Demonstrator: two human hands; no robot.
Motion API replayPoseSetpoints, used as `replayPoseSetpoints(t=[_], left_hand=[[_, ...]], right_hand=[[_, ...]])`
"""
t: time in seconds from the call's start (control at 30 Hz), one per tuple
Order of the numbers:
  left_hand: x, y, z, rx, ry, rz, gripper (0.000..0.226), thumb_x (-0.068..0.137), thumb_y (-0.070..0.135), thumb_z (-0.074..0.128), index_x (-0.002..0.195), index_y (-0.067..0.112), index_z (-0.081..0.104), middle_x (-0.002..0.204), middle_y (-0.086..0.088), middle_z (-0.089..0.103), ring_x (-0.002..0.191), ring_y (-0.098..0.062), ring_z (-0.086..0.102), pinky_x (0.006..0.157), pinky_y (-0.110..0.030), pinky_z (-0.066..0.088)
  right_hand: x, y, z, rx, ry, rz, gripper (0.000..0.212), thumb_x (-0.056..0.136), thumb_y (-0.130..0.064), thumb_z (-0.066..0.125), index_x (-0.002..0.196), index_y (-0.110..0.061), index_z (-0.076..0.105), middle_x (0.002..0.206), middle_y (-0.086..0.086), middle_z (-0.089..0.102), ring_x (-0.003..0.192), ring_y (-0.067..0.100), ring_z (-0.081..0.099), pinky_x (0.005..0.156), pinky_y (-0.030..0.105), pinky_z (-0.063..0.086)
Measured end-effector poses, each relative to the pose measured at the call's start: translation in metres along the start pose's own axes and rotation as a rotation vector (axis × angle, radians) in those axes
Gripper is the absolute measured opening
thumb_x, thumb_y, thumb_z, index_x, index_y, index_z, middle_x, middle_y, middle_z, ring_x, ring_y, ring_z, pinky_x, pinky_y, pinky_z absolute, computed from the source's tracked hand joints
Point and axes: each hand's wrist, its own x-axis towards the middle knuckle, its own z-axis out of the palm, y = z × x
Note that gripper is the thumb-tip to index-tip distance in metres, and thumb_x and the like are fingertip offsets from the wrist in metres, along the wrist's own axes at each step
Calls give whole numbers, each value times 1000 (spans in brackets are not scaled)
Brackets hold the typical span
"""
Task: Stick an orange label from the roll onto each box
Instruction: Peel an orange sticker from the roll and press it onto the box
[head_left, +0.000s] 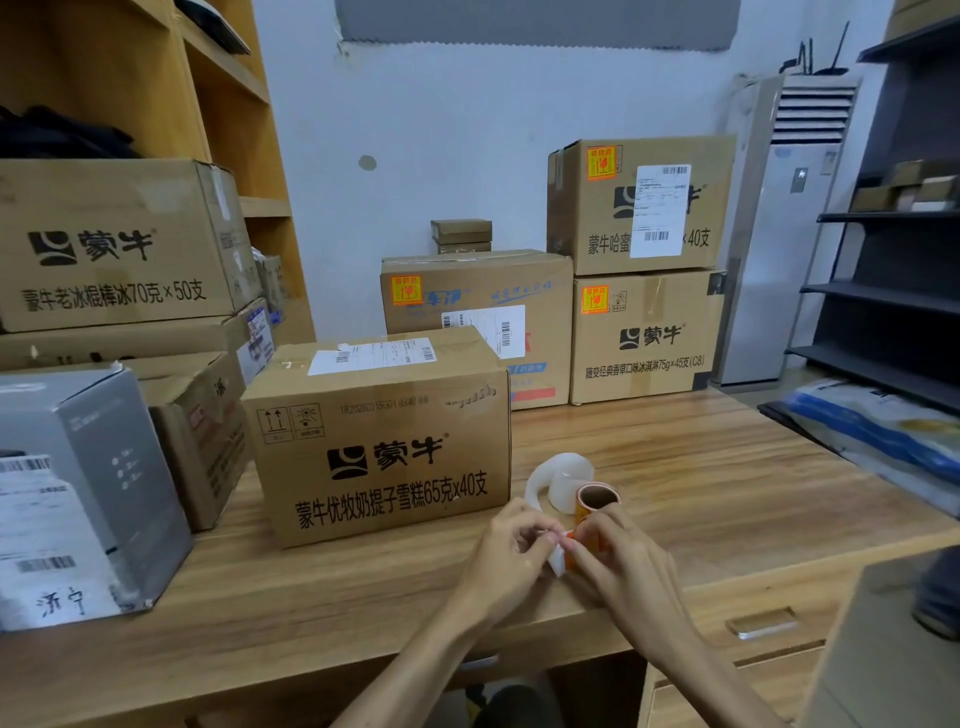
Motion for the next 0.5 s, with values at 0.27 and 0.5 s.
replayPoseSetpoints(t=[0.27,0.5], left_hand=[[1,-4,3,3,-6,-52,12,94,22,67,93,26,78,94,17,55,92,-19,61,84,-47,57],[-1,3,0,-92,-43,-62,18,98,12,63,91,18,78,104,-1,60,88,-18,64,76,-28,57]], right_hand=[[1,2,0,7,54,59,16,87,-38,70,79,-34,57,103,-25,57,79,-1,56,55,14,31],[-1,-1,-2,-17,62,51,22,80,-51,70,78,-34,56,105,-26,55,82,3,58,55,25,39]])
